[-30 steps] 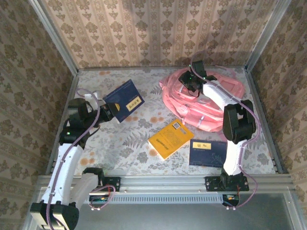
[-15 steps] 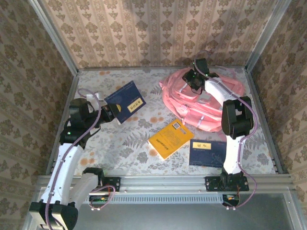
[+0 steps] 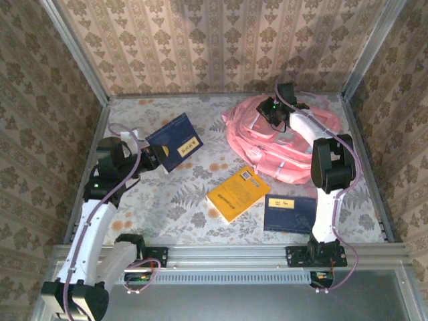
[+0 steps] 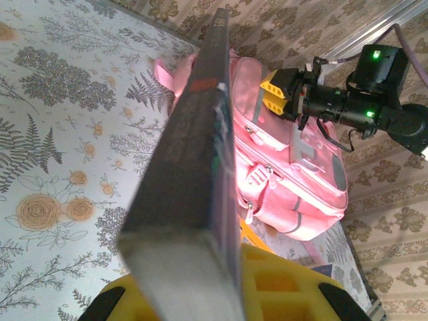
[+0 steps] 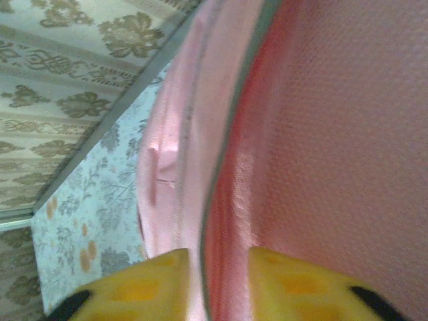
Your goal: Pack the student bag
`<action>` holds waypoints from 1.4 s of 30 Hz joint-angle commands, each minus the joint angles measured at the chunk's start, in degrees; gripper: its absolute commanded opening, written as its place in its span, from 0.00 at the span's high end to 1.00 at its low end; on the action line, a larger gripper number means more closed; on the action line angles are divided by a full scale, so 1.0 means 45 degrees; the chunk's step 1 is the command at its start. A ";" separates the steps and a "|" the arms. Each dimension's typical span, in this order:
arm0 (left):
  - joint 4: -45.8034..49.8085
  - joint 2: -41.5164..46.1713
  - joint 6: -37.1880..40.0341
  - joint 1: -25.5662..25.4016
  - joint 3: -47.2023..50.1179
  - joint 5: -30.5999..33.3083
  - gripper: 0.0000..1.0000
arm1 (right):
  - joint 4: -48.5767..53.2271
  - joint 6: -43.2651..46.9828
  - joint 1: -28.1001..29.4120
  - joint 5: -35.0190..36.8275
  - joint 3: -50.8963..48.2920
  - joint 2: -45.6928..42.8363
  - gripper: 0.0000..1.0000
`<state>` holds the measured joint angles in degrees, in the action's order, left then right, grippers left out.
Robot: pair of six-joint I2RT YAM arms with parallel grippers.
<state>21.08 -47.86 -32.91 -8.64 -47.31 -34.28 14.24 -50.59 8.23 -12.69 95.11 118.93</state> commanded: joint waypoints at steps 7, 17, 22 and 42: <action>-0.0604 -0.0010 0.0145 0.0036 -0.0111 -0.0270 1.00 | 0.0331 0.0617 -0.0052 -0.1394 0.1464 0.0997 0.82; -0.0482 -0.0185 0.0160 0.0143 -0.0151 -0.0140 1.00 | 0.3981 0.2028 -0.0022 -0.0888 0.5304 0.3221 0.88; -0.0063 -0.0175 0.0305 0.0244 -0.0197 0.0384 1.00 | 0.6084 0.4055 0.0494 -0.1100 0.8630 0.4039 1.00; 0.3035 0.0398 0.0189 0.0759 -0.1523 0.2962 1.00 | 0.9143 0.8630 0.2563 -0.8382 1.5752 0.4165 1.00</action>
<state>33.93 -48.12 -32.10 -5.52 -52.18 -21.30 58.08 -13.98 21.80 -40.91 164.83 144.84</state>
